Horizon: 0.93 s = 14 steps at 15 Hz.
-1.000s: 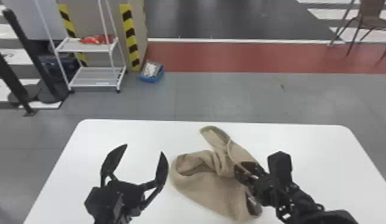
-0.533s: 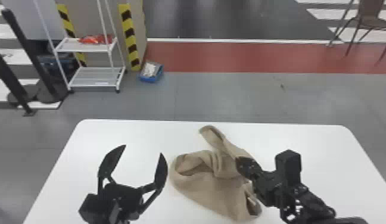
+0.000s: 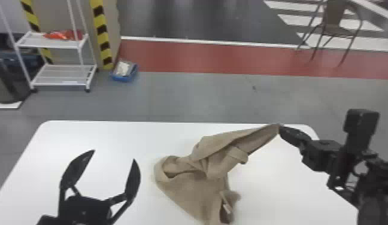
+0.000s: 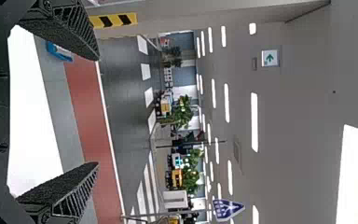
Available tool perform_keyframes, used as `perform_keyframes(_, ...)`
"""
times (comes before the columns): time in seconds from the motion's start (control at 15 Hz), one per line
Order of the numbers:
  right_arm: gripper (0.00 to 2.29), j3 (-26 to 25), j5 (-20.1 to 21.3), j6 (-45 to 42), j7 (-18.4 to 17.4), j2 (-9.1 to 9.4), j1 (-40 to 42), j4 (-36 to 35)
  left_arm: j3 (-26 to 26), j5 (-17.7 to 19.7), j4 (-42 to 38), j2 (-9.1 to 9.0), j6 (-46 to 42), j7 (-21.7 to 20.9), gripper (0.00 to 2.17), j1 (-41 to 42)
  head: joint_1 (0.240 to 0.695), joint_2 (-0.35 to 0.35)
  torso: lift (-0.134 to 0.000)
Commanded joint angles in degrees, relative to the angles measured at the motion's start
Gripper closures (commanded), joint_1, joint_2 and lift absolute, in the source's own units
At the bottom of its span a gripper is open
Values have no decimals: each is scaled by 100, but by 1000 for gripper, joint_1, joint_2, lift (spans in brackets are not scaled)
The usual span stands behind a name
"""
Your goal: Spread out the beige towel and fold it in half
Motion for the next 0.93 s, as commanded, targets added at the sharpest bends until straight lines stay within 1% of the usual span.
perform_keyframes(0.0,1663,-833,-25,278,-1,-176,-474,513,-106,-110,-51,62,-56,-3,87,51,695,-230,0)
perform_keyframes(0.07,1659,-965,10,506,34,-317,-527,786,-132,-154,-68,62,-56,-21,87,77,695,-271,0)
perform_keyframes(0.13,1656,-912,142,436,25,-405,-483,1014,-168,-180,-68,62,-56,-21,87,77,695,-306,0)
perform_keyframes(0.2,1632,-842,344,401,8,-396,-474,1146,-203,-189,-68,62,-56,-21,87,77,695,-350,0)
perform_keyframes(0.27,1173,-701,758,419,-256,-361,-448,1357,-291,-277,-68,62,-21,-21,87,42,695,-350,0)
perform_keyframes(0.33,660,-719,995,489,-625,-299,-421,1489,-405,-356,-68,53,-3,-21,87,25,695,-350,0)
perform_keyframes(0.4,255,-710,1065,630,-907,-291,-404,1541,-466,-418,-68,62,-3,-21,87,33,695,-350,0)
perform_keyframes(0.47,-1,-719,1039,753,-1056,-264,-342,1533,-510,-444,-121,89,-3,-21,87,68,695,-350,0)
perform_keyframes(0.53,-1,-701,960,665,-1232,-229,-193,1401,-546,-444,-130,115,-3,-21,87,86,695,-350,0)
perform_keyframes(0.6,-1,-666,916,594,-1443,-150,-61,1243,-581,-444,-121,150,-3,-12,87,95,695,-350,0)
perform_keyframes(0.67,29,-649,854,489,-1522,-27,62,1076,-598,-470,-112,159,-3,-21,87,121,695,-350,0)
perform_keyframes(0.73,43,-675,705,419,-1557,43,203,909,-686,-523,-59,159,-3,-21,87,121,695,-350,0)
perform_keyframes(0.8,53,-693,503,260,-1557,87,361,812,-765,-576,-15,177,14,-30,87,112,695,-350,0)
perform_keyframes(0.87,53,-719,274,208,-1566,92,554,680,-915,-585,143,185,-3,-82,87,25,695,-350,0)
